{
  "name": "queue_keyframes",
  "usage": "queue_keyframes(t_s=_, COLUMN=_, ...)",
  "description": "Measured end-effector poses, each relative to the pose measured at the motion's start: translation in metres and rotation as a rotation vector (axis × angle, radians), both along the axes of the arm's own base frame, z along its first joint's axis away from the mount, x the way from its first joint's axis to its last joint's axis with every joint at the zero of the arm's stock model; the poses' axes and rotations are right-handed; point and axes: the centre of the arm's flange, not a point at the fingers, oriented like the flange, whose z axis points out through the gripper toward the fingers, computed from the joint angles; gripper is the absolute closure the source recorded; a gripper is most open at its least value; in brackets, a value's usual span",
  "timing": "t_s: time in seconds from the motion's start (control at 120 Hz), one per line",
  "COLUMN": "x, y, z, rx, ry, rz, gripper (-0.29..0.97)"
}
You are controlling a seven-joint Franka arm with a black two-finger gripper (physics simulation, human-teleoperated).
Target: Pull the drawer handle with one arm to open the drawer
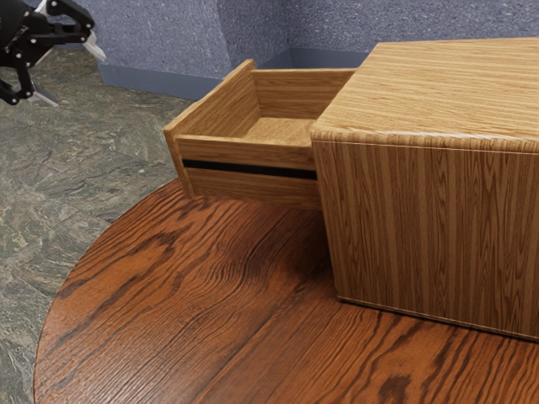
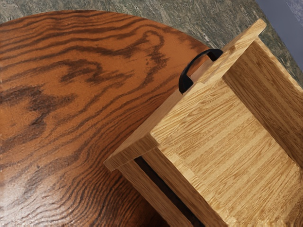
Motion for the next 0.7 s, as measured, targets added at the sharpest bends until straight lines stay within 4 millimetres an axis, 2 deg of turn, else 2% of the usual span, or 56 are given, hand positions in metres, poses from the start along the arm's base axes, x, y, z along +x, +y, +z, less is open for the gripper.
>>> queue_keyframes(t_s=0.033, x=-0.015, y=-0.017, z=0.021, rx=0.018, ry=-0.011, rz=-0.008, gripper=0.00)
queue_keyframes(t_s=0.067, x=-0.023, y=-0.027, z=0.029, rx=0.028, ry=-0.005, rz=-0.010, gripper=0.00)
queue_keyframes(t_s=0.167, x=-0.025, y=-0.053, z=0.028, rx=0.043, ry=0.054, rz=-0.017, gripper=0.00)
queue_keyframes(t_s=0.267, x=-0.027, y=-0.058, z=0.023, rx=0.042, ry=0.103, rz=0.013, gripper=0.00)
queue_keyframes(t_s=0.333, x=-0.031, y=-0.049, z=0.016, rx=0.032, ry=0.155, rz=0.060, gripper=0.00)
queue_keyframes(t_s=0.4, x=-0.020, y=-0.028, z=-0.007, rx=0.015, ry=0.244, rz=0.140, gripper=0.00)
queue_keyframes(t_s=0.45, x=0.004, y=-0.023, z=-0.027, rx=0.004, ry=0.306, rz=0.171, gripper=0.00)
queue_keyframes(t_s=0.508, x=0.048, y=-0.015, z=-0.065, rx=-0.032, ry=0.389, rz=0.180, gripper=0.00)
queue_keyframes(t_s=0.558, x=0.070, y=-0.010, z=-0.092, rx=-0.049, ry=0.446, rz=0.193, gripper=0.00)
queue_keyframes(t_s=0.617, x=0.083, y=0.000, z=-0.114, rx=-0.075, ry=0.493, rz=0.219, gripper=0.00)
queue_keyframes(t_s=0.7, x=0.088, y=0.004, z=-0.124, rx=-0.095, ry=0.517, rz=0.243, gripper=0.00)
